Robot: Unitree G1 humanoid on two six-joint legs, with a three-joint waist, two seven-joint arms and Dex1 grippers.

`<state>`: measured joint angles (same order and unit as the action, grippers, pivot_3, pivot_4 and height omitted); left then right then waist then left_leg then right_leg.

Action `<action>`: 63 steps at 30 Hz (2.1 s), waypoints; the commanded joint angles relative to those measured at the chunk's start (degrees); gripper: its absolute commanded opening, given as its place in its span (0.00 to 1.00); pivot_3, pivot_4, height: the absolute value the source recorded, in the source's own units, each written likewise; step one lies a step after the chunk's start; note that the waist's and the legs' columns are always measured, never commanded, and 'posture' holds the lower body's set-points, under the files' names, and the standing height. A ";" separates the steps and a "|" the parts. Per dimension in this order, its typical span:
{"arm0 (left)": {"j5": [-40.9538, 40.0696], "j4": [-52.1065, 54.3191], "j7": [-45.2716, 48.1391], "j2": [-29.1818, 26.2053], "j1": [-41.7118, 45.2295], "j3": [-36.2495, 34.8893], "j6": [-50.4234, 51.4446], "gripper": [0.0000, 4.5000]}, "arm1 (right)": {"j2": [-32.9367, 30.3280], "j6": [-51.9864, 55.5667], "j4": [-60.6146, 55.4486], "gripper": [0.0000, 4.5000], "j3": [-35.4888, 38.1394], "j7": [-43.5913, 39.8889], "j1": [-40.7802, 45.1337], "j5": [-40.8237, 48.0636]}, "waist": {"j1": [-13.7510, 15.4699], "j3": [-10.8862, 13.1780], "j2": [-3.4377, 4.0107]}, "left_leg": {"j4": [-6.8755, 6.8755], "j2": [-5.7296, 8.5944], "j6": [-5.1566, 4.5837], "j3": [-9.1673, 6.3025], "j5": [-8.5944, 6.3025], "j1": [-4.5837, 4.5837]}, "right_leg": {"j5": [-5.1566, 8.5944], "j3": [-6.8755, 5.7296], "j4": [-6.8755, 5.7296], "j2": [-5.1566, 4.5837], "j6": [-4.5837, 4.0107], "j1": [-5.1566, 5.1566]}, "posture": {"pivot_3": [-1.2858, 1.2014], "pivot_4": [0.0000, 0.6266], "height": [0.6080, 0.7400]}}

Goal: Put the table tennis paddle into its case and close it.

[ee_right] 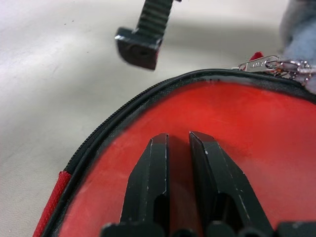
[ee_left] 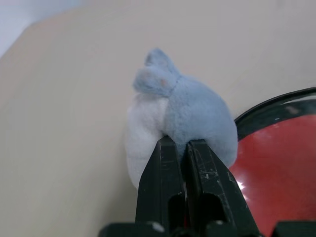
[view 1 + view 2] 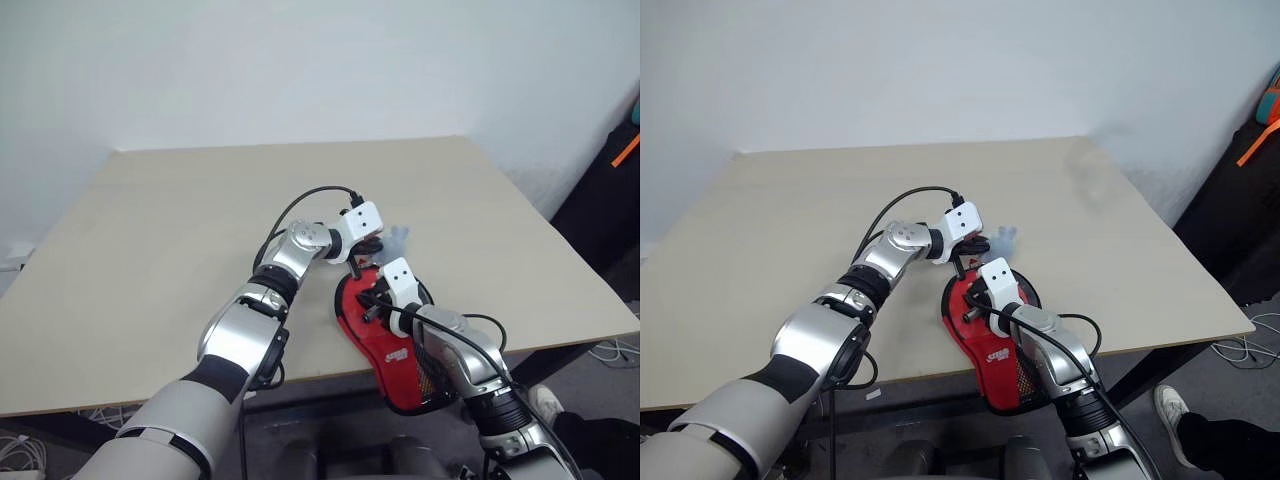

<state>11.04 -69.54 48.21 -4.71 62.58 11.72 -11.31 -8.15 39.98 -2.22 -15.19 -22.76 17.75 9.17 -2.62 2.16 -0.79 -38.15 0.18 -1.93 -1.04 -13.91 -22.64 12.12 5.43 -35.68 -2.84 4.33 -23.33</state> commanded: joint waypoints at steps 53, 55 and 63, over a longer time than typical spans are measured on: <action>-14.17 32.20 4.50 -12.88 -10.01 -9.64 13.13 0.33 | -7.17 12.84 -12.80 0.16 1.87 -7.25 0.96 4.58 | -0.30 -0.02 0.08 | -0.05 -0.03 -0.01 -0.04 -0.01 0.03 | 0.01 0.02 -0.10 0.02 0.02 0.02 | 0.52 0.00 1.00; -14.86 38.97 4.65 -12.97 -15.61 -9.10 16.46 0.16 | -8.98 16.00 -15.51 0.20 4.63 -8.34 3.20 6.68 | -0.29 0.01 0.07 | -0.09 -0.04 -0.01 -0.05 0.00 -0.02 | 0.00 0.00 -0.12 0.03 0.01 -0.03 | 0.52 0.00 1.00; -16.80 55.09 3.23 -12.54 -28.37 -6.55 25.31 0.00 | -15.90 20.61 -14.23 0.77 11.69 -10.85 13.60 10.82 | -0.01 0.04 0.12 | -0.10 -0.05 -0.01 -0.03 -0.01 0.00 | -0.04 -0.01 -0.11 0.01 -0.07 -0.02 | 0.52 0.00 1.00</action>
<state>-4.76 -18.12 52.12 -17.42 33.69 4.90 13.35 -23.06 60.94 -16.55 -5.34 -32.95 29.43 19.30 -2.63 2.20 -0.67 -38.25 0.15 -1.94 -1.07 -13.92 -22.64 12.07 5.42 -35.78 -2.84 4.26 -23.34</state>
